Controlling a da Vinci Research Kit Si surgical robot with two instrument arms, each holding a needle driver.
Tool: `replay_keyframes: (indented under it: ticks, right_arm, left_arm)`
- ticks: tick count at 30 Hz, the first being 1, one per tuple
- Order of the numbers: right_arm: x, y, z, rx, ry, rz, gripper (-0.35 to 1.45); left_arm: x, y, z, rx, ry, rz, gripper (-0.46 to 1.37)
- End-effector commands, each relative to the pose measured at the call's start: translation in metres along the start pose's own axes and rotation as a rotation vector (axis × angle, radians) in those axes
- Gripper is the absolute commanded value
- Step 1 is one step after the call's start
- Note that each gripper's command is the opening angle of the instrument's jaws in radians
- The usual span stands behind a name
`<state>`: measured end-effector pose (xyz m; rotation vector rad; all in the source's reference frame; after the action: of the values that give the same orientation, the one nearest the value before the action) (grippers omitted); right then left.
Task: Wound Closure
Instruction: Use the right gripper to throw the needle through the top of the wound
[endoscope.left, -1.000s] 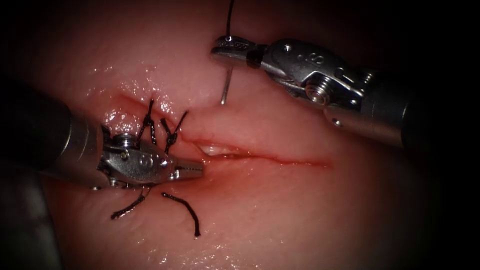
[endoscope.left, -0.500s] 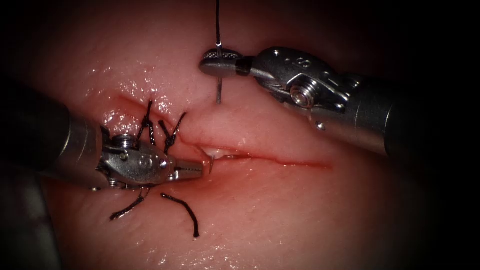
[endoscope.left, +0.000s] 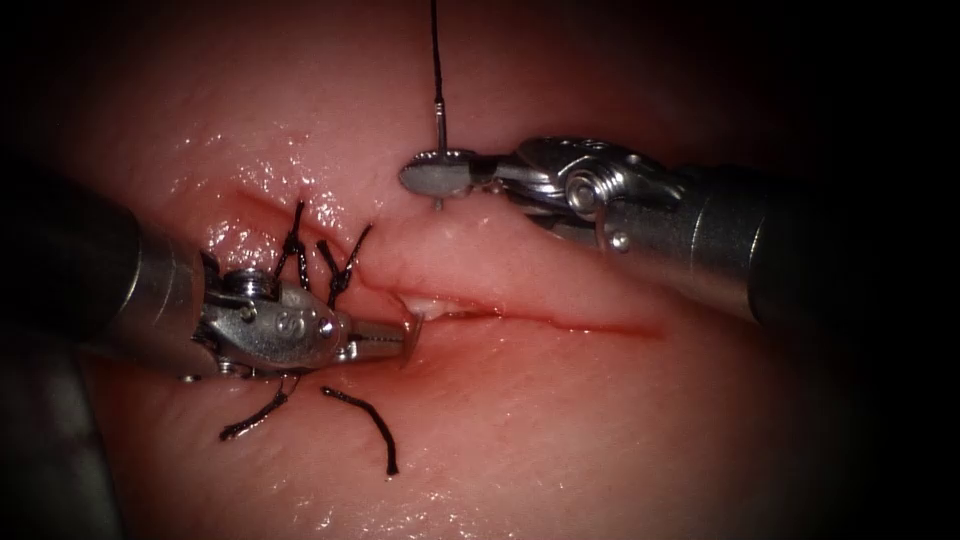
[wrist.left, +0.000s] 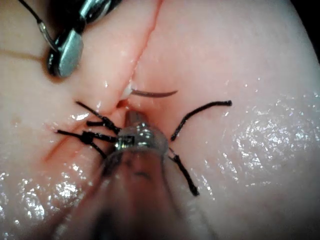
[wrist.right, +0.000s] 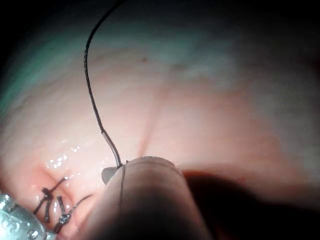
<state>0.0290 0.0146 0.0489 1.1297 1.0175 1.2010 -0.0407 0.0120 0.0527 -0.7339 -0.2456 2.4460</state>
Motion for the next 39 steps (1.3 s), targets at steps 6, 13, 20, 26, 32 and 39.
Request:
replay_keyframes:
  ticks: [6,13,20,26,32,39]
  right_arm:
    - [0.0021,0.0005,-0.0007,0.058,0.153,-0.2,0.07]
    - [0.0035,0.0019,-0.0014,0.042,0.199,-0.678,0.94]
    - [0.0054,0.002,-0.0019,0.022,0.243,-0.895,1.14]
    - [0.0068,0.0009,-0.0023,-0.003,0.314,-0.938,1.13]
    - [0.0069,-0.0002,-0.0022,-0.002,0.331,-0.942,0.98]
    - [0.006,-0.0005,-0.0024,-0.005,0.334,-0.879,-0.35]
  left_arm:
    - [0.0001,0.0,0.0,-0.005,0.0,0.005,-0.35]
    - [0.0002,0.0,-0.0001,-0.004,0.002,0.01,-0.35]
    - [0.0005,-0.0001,-0.0002,-0.006,0.002,0.015,-0.35]
    - [0.0005,0.0,-0.0003,-0.006,0.002,0.014,-0.35]
    - [0.0004,0.0,-0.0004,-0.006,0.002,0.014,-0.35]
    - [0.0004,0.0001,-0.0004,-0.006,0.002,0.015,-0.35]
